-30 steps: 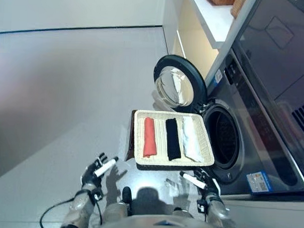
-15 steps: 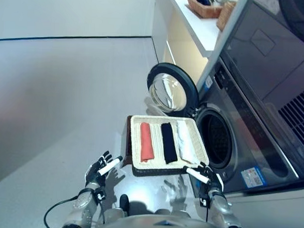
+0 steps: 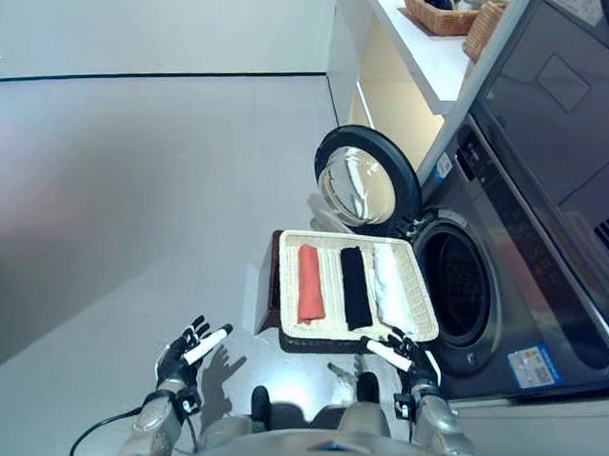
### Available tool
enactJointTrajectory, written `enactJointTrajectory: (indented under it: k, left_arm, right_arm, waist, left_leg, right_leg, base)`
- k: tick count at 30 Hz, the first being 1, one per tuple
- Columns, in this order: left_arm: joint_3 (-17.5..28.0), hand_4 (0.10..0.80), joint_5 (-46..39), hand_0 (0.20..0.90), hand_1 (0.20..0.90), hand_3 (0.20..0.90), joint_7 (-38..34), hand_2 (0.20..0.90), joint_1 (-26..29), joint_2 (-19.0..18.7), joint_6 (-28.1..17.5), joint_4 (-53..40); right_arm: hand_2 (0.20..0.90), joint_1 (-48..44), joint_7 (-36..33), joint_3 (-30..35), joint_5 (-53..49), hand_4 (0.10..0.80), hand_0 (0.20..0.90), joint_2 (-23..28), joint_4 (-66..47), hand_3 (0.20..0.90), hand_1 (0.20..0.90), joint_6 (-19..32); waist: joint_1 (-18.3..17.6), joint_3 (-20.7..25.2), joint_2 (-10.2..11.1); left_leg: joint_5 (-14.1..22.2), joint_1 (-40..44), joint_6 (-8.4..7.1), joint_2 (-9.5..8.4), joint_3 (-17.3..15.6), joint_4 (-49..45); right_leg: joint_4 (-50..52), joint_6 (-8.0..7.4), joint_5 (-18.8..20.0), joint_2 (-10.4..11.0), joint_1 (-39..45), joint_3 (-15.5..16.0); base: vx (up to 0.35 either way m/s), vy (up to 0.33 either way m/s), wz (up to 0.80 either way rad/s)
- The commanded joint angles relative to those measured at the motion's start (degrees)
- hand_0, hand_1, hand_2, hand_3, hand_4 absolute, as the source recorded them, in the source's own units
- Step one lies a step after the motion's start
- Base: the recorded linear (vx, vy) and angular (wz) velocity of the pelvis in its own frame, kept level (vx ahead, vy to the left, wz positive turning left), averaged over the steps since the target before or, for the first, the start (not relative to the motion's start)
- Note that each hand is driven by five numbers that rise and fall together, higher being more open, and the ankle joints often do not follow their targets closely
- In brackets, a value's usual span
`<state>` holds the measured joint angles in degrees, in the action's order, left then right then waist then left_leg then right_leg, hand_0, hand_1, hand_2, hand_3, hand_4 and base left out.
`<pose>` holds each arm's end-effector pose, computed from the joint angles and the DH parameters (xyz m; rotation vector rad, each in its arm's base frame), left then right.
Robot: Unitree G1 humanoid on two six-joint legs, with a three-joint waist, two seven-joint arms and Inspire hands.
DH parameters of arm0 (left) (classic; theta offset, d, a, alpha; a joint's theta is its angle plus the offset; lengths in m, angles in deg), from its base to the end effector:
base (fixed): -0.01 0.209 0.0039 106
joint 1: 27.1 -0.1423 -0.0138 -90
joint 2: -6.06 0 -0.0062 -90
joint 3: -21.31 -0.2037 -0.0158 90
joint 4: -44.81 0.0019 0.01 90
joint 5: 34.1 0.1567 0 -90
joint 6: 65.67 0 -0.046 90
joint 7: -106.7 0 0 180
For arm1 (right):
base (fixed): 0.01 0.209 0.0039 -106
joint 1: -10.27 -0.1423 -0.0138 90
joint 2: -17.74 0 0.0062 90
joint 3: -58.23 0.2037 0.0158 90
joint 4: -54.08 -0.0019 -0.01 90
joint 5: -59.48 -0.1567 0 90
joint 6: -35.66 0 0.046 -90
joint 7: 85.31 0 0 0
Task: Pick up the clothes and place them into the washing machine
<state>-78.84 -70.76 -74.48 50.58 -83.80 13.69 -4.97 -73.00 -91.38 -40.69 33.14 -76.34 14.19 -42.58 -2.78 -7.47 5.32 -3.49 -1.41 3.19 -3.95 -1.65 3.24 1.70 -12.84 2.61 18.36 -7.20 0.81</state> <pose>0.0919 0.2242 -0.1197 -0.2574 0.7218 0.2883 0.1025 -0.2088 -0.1326 0.1101 0.7878 -0.3035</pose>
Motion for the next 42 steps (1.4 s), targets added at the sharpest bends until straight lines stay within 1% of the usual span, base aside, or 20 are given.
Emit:
enactJointTrajectory:
  k: [1,4,7,8,9,10,11,12,13,14,15,17,18,19,21,23,26,31,37,42]
  left_arm:
    - [1.98,0.800,0.71,0.900,0.900,0.900,1.07,0.900,1.82,-0.45,-3.52,-7.05]
    - [2.16,0.800,-0.37,0.900,0.900,0.900,0.52,0.900,2.26,0.13,-3.69,-7.12]
    - [2.17,0.800,-1.97,0.900,0.900,0.900,0.19,0.900,2.83,0.31,-4.15,-7.96]
    - [2.17,0.800,-1.97,0.900,0.900,0.900,0.18,0.900,2.82,0.31,-4.15,-7.96]
    - [1.74,0.800,-2.07,0.900,0.900,0.900,0.11,0.900,3.13,0.22,-4.35,-8.50]
    - [1.43,0.800,-2.04,0.900,0.900,0.900,-0.04,0.900,3.72,0.23,-4.47,-8.36]
    - [1.27,0.800,-2.26,0.900,0.900,0.900,0.11,0.900,4.04,0.20,-4.67,-8.40]
    - [0.99,0.800,-2.57,0.900,0.900,0.900,0.24,0.900,4.23,0.22,-4.75,-8.98]
    - [0.65,0.800,-2.49,0.900,0.900,0.900,0.36,0.900,4.52,0.22,-4.70,-8.90]
    - [0.10,0.800,-2.61,0.900,0.900,0.900,0.40,0.900,4.70,0.22,-4.86,-9.01]
    - [-0.32,0.800,-2.98,0.900,0.900,0.900,0.34,0.900,4.93,0.33,-4.73,-8.78]
    - [-1.13,0.800,-2.73,0.900,0.900,0.900,-0.06,0.900,4.65,0.63,-4.72,-9.06]
    - [-1.46,0.800,-2.49,0.900,0.900,0.900,-0.20,0.900,4.85,0.43,-4.76,-9.15]
    - [-1.56,0.800,-2.96,0.900,0.900,0.900,-0.03,0.900,4.90,0.25,-4.59,-9.59]
    - [-2.21,0.800,-2.61,0.900,0.900,0.900,0.16,0.900,4.95,0.07,-4.82,-10.20]
    - [-2.74,0.800,-2.47,0.900,0.900,0.900,-0.25,0.900,5.91,-0.32,-5.42,-10.49]
    - [-2.77,0.800,-2.51,0.900,0.900,0.900,-1.07,0.900,7.25,-1.18,-6.04,-12.22]
    - [-3.78,0.800,-2.25,0.900,0.900,0.900,-1.36,0.900,7.31,-1.96,-6.41,-15.30]
    - [-5.44,0.800,-2.05,0.900,0.900,0.900,-2.11,0.900,7.32,-3.03,-6.75,-19.17]
    - [-7.52,0.800,-0.63,0.900,0.900,0.900,-3.26,0.900,9.78,-3.86,-7.44,-20.81]
  right_arm:
    - [0.900,-1.61,0.33,1.74,0.76,0.800,0.900,3.02,-6.99,0.900,0.900,2.62]
    - [0.900,-2.52,0.14,1.07,1.20,0.800,0.900,3.97,-7.31,0.900,0.900,2.77]
    - [0.900,-2.89,-0.30,1.21,0.53,0.800,0.900,5.16,-9.27,0.900,0.900,3.62]
    - [0.900,-2.89,-0.30,1.21,0.53,0.800,0.900,5.16,-9.27,0.900,0.900,3.62]
    - [0.900,-2.95,-0.60,0.95,0.38,0.800,0.900,5.69,-9.25,0.900,0.900,4.00]
    - [0.900,-3.36,-0.83,0.59,0.57,0.800,0.900,6.02,-8.90,0.900,0.900,4.06]
    - [0.900,-3.61,-0.89,0.25,0.79,0.800,0.900,6.34,-8.76,0.900,0.900,4.14]
    - [0.900,-3.67,-1.01,-0.01,1.05,0.800,0.900,6.67,-8.92,0.900,0.900,4.22]
    - [0.900,-3.70,-1.15,0.01,1.04,0.800,0.900,7.01,-8.58,0.900,0.900,4.38]
    - [0.900,-3.95,-1.42,0.09,1.13,0.800,0.900,7.48,-8.34,0.900,0.900,4.52]
    - [0.900,-4.47,-1.96,0.28,1.24,0.800,0.900,8.03,-8.00,0.900,0.900,4.60]
    - [0.900,-5.61,-2.69,0.49,1.04,0.800,0.900,8.71,-7.26,0.900,0.900,4.59]
    - [0.900,-6.26,-2.98,0.56,1.12,0.800,0.900,9.07,-7.19,0.900,0.900,4.68]
    - [0.900,-6.36,-3.09,0.90,1.45,0.800,0.900,9.10,-7.86,0.900,0.900,4.63]
    - [0.900,-7.68,-3.70,0.79,2.23,0.800,0.900,9.28,-8.37,0.900,0.900,4.46]
    - [0.900,-9.34,-4.81,0.97,2.30,0.800,0.900,9.31,-8.99,0.900,0.900,4.41]
    - [0.900,-11.86,-6.02,0.80,2.35,0.800,0.900,9.66,-9.24,0.900,0.900,4.55]
    - [0.900,-16.18,-8.84,2.59,1.98,0.800,0.900,10.52,-7.80,0.900,0.900,5.13]
    - [0.900,-25.66,-14.63,3.42,2.64,0.800,0.900,11.15,-1.96,0.900,0.900,5.24]
    - [0.900,-34.83,-18.36,2.46,3.63,0.800,0.900,12.29,5.19,0.900,0.900,4.77]
  waist:
    - [-0.67,-1.08,-0.92]
    - [-0.19,-1.41,-1.47]
    - [-0.34,-1.93,-2.79]
    - [-0.34,-1.92,-2.79]
    - [-0.51,-2.12,-3.61]
    - [-0.70,-2.23,-3.96]
    - [-0.82,-2.41,-4.21]
    - [-0.62,-3.16,-4.16]
    - [-0.25,-4.10,-4.00]
    - [-0.07,-4.77,-4.11]
    - [0.00,-4.60,-4.62]
    - [1.04,-4.37,-5.66]
    - [0.97,-4.69,-6.10]
    - [0.12,-4.62,-6.65]
    - [-0.17,-5.00,-7.38]
    - [-0.33,-5.61,-7.48]
    - [-0.22,-7.10,-7.51]
    - [0.05,-10.04,-7.61]
    - [1.12,-11.68,-8.54]
    - [2.03,-14.01,-9.29]
  left_leg:
    - [11.58,8.07,-5.30,5.51,3.87,-5.99]
    - [10.44,5.71,-7.02,7.69,5.06,-6.27]
    - [8.67,3.47,-8.64,10.74,5.95,-5.92]
    - [8.67,3.46,-8.65,10.74,5.95,-5.92]
    - [7.92,2.51,-9.47,12.51,6.14,-6.29]
    - [7.73,1.46,-9.93,13.14,6.20,-7.60]
    - [6.73,0.25,-10.57,13.69,6.17,-10.76]
    - [5.01,-2.29,-11.11,13.74,6.62,-16.42]
    - [3.66,-4.55,-11.17,12.94,7.40,-20.22]
    - [2.47,-6.08,-11.12,12.79,7.41,-19.76]
    - [2.14,-6.90,-10.90,13.49,6.68,-14.23]
    - [-0.86,-8.85,-10.52,13.72,7.85,-6.98]
    - [-1.64,-9.65,-10.64,13.64,6.96,-6.86]
    - [-0.98,-9.19,-10.52,14.60,3.32,-6.81]
    - [-0.79,-8.81,-9.99,13.56,1.71,-5.64]
    - [-0.47,-9.44,-9.63,12.32,-0.22,-4.93]
    - [0.65,-12.46,-9.51,11.49,-1.93,-8.17]
    - [3.30,-17.15,-9.04,10.57,-2.06,-14.53]
    - [4.08,-21.68,-8.80,10.07,-2.08,-16.55]
    - [4.45,-25.07,-8.54,9.43,-1.84,-18.41]
  right_leg:
    - [1.17,-0.85,11.86,-0.18,-3.46,2.43]
    - [1.43,0.02,9.59,-1.45,-3.62,3.96]
    - [3.15,1.12,6.71,-3.16,-5.35,4.34]
    - [3.15,1.12,6.70,-3.17,-5.36,4.35]
    - [4.23,1.96,4.77,-4.43,-5.66,4.35]
    - [4.73,2.47,3.95,-4.82,-5.66,4.63]
    - [4.80,3.21,3.29,-5.44,-5.12,4.89]
    - [4.85,4.19,2.80,-5.83,-4.37,5.06]
    - [4.78,4.76,2.71,-5.87,-3.66,5.40]
    - [4.48,4.78,2.57,-5.85,-3.07,5.82]
    - [3.61,4.22,1.90,-5.81,-2.52,6.21]
    - [2.63,3.62,2.04,-6.28,-1.95,5.14]
    - [3.07,3.36,2.02,-6.18,-2.23,4.73]
    - [3.89,2.84,1.73,-5.54,-2.85,4.56]
    - [4.60,2.41,2.39,-4.57,-4.86,3.29]
    - [4.41,1.80,3.87,-2.86,-7.47,1.92]
    - [4.29,1.36,5.47,-1.02,-10.80,1.11]
    - [5.17,0.96,6.71,1.04,-13.05,1.67]
    - [4.67,0.45,8.38,2.39,-16.52,2.48]
    - [5.89,0.30,8.65,3.41,-19.29,2.61]
  base:
    - [0.014,-0.187,0.53]
    - [-0.037,-0.198,0.05]
    - [-0.064,-0.148,0.14]
    - [0.006,-0.155,0.16]
    - [-0.001,-0.154,0.16]
    - [0.007,-0.214,0.19]
    - [0.001,-0.179,0.16]
    - [-0.028,-0.154,0.19]
    - [-0.072,-0.110,0.18]
    - [-0.065,-0.015,0.32]
    - [0.005,0.064,0.32]
    - [0.080,0.118,0.15]
    - [0.039,0.129,-0.11]
    - [-0.004,0.144,-0.19]
    - [-0.062,0.174,-0.15]
    - [-0.135,0.190,-0.49]
    - [-0.109,0.098,-0.39]
    - [-0.058,0.020,0.00]
    - [-0.068,0.034,0.03]
    - [-0.069,0.035,0.04]
